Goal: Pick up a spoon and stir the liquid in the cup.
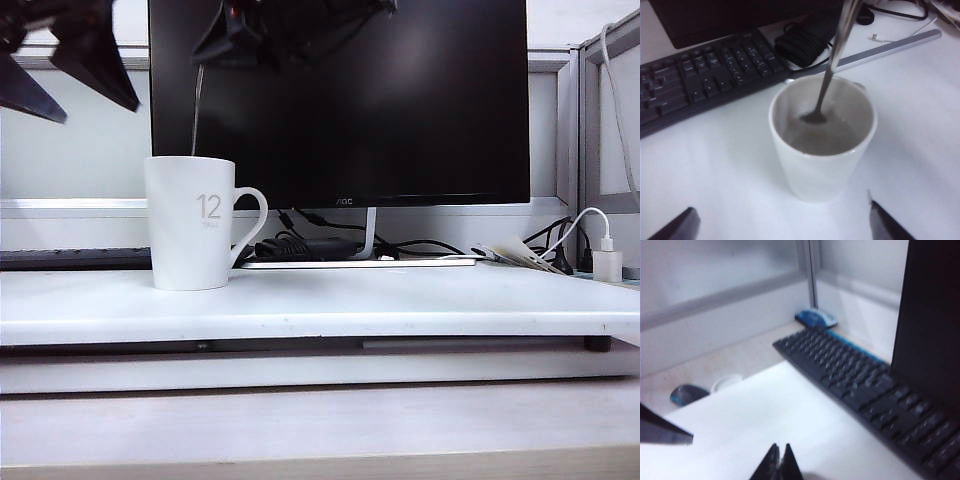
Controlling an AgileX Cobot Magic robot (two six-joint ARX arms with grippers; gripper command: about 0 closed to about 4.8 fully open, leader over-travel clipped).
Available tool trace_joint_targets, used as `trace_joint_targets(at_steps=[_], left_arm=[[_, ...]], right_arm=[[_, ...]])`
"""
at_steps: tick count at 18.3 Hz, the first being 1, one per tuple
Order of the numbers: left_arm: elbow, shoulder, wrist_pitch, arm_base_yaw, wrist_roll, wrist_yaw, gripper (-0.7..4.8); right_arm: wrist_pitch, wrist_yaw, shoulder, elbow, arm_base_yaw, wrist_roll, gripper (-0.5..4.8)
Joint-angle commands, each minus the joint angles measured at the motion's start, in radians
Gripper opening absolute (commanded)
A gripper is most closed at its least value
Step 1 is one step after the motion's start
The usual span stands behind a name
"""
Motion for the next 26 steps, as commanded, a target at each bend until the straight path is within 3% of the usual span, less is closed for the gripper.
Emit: trace_joint_targets(at_steps=[1, 4, 9, 13, 15, 18, 20, 23, 26], left_arm=[[0.001, 0.007, 0.016, 0.001, 0.0, 0.006, 4.79], [0.001, 0.007, 0.018, 0.001, 0.0, 0.006, 4.79], [0.001, 0.007, 0.018, 0.001, 0.0, 0.002, 4.79], [0.001, 0.006, 0.015, 0.001, 0.0, -0.002, 4.79], [0.001, 0.006, 0.011, 0.001, 0.0, -0.002, 4.79], [0.001, 0.006, -0.007, 0.001, 0.0, -0.002, 4.79], [0.001, 0.006, -0.022, 0.001, 0.0, -0.002, 4.79], [0.001, 0.006, -0.026, 0.001, 0.0, -0.003, 4.79], [0.001, 0.006, -0.026, 0.001, 0.001, -0.005, 4.79]], right_arm=[[-0.028, -0.024, 0.009, 0.008, 0.0, 0.005, -0.01], [-0.017, -0.038, 0.036, 0.018, -0.003, 0.006, -0.01], [0.022, -0.159, 0.067, 0.04, -0.004, 0.005, -0.01], [-0.085, -0.219, 0.066, 0.04, -0.011, -0.009, -0.01], [-0.154, -0.151, 0.066, 0.04, -0.012, -0.056, -0.01], [-0.169, 0.032, 0.065, 0.04, -0.012, -0.093, -0.01], [-0.106, 0.055, 0.065, 0.04, -0.011, -0.101, -0.01], [0.0, -0.079, 0.065, 0.04, -0.011, -0.101, -0.01], [-0.057, -0.155, 0.065, 0.04, -0.011, -0.101, -0.01]])
